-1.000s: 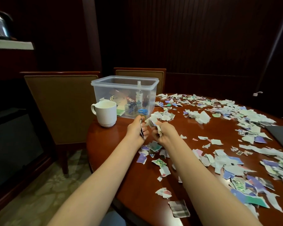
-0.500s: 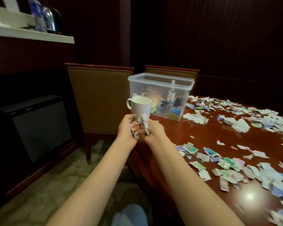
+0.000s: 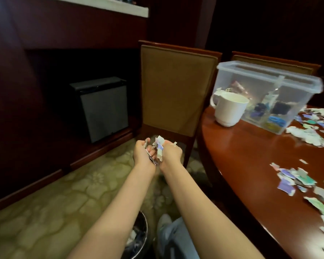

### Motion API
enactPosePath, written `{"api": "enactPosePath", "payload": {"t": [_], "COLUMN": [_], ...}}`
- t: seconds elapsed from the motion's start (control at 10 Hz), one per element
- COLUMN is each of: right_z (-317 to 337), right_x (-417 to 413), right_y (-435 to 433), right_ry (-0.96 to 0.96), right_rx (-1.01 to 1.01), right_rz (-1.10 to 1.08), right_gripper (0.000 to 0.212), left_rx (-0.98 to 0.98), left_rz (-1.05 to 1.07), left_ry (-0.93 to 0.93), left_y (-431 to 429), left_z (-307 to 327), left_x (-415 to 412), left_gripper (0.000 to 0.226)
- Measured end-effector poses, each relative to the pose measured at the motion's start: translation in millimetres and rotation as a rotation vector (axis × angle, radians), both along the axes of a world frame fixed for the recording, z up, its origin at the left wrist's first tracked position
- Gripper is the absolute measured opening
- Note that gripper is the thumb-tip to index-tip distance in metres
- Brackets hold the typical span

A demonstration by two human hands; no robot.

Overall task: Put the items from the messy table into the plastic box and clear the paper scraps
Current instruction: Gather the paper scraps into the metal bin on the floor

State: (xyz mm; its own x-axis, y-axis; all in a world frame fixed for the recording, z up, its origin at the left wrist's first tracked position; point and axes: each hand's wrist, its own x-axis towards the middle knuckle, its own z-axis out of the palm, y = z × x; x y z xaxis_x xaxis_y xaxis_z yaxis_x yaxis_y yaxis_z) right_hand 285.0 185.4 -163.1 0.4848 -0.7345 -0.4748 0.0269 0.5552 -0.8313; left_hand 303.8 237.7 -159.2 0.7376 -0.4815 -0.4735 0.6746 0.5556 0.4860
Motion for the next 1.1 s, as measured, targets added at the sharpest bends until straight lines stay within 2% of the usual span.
{"api": "enactPosePath", "payload": {"t": [0.1,0.3,0.4,0.5,0.6,0.7,0.8,1.0,1.1], "right_z": [-34.0,-79.9,-107.3,-129.5,-150.2,-166.1,-187.9,-195.7,-196.7], "right_x": [14.5,24.7,22.6,17.3,13.8,12.3,17.3,18.3,19.5], "right_y": [15.0,43.1,56.9,65.4,70.8,81.1,89.9,92.6,93.2], "right_ry": [-0.013,0.071,0.16,0.328,0.412,0.497,0.517,0.541,0.543], "right_rx": [0.045,0.162,0.163,0.09,0.04,0.041,0.076,0.143,0.183], "right_rz": [0.074,-0.012,-0.025,0.016,0.063,0.117,0.178,0.33,0.386], "right_gripper": [0.013,0.021,0.021,0.026,0.032,0.029,0.019,0.033,0.029], "left_rx": [0.062,0.123,0.175,0.219,0.236,0.261,0.256,0.376,0.428], "left_rz": [0.063,0.179,0.2,0.181,0.174,0.188,0.18,0.199,0.193], "left_ry": [0.048,0.177,0.241,0.293,0.338,0.386,0.404,0.476,0.514], "left_y": [15.2,35.9,41.0,49.7,56.6,62.3,67.1,76.1,80.1], "left_z": [-20.6,-65.6,-97.9,-125.4,-145.9,-166.8,-181.0,-200.7,-207.1], "left_x": [11.1,17.6,15.7,9.8,6.2,7.3,9.7,16.1,18.1], "left_gripper": [0.03,0.03,0.028,0.032,0.035,0.037,0.036,0.037,0.035]}}
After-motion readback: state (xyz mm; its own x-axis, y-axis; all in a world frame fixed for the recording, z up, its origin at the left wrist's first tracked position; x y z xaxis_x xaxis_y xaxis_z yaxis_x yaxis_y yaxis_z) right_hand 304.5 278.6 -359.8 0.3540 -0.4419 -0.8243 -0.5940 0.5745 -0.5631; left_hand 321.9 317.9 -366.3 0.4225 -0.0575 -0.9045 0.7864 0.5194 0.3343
